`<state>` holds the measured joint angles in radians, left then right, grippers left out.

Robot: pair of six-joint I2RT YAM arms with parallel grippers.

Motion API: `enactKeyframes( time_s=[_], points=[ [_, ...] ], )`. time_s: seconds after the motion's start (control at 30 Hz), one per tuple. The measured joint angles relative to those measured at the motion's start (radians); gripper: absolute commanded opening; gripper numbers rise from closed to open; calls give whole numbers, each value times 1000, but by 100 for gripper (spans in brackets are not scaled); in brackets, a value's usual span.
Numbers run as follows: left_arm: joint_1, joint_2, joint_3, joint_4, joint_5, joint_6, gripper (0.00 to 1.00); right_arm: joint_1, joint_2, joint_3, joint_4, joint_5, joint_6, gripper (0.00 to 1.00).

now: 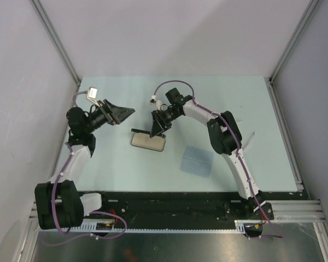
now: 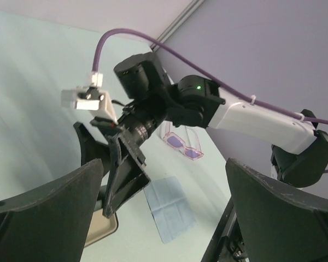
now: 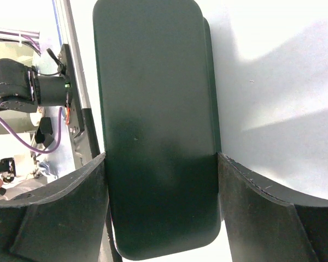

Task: Organize the sunglasses
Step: Place the sunglasses case at the center of the board.

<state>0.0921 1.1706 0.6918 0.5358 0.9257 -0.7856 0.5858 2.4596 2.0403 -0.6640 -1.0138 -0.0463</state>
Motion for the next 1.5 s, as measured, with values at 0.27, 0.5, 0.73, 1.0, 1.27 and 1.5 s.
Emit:
enactKeyframes(
  time_s=[0.27, 0.5, 0.73, 1.0, 1.27, 1.5],
  points=[
    [0, 0, -67, -24, -34, 4, 100, -13, 0, 0, -4, 16, -11, 95],
    [0, -21, -146, -24, -90, 8, 100, -22, 2, 0, -4, 59, -22, 100],
    [-5, -26, -253, -71, -166, 7, 100, -27, 0, 0, 6, 100, -18, 100],
    [-5, -26, -253, -106, -221, 10, 100, -54, -130, -142, 167, 233, 74, 100],
    [-5, -16, -245, -168, -243, 37, 100, -119, -337, -309, 364, 468, 236, 94],
    [-7, -6, -220, -213, -243, 55, 99, -111, -607, -544, 423, 679, 378, 33]
  ],
)
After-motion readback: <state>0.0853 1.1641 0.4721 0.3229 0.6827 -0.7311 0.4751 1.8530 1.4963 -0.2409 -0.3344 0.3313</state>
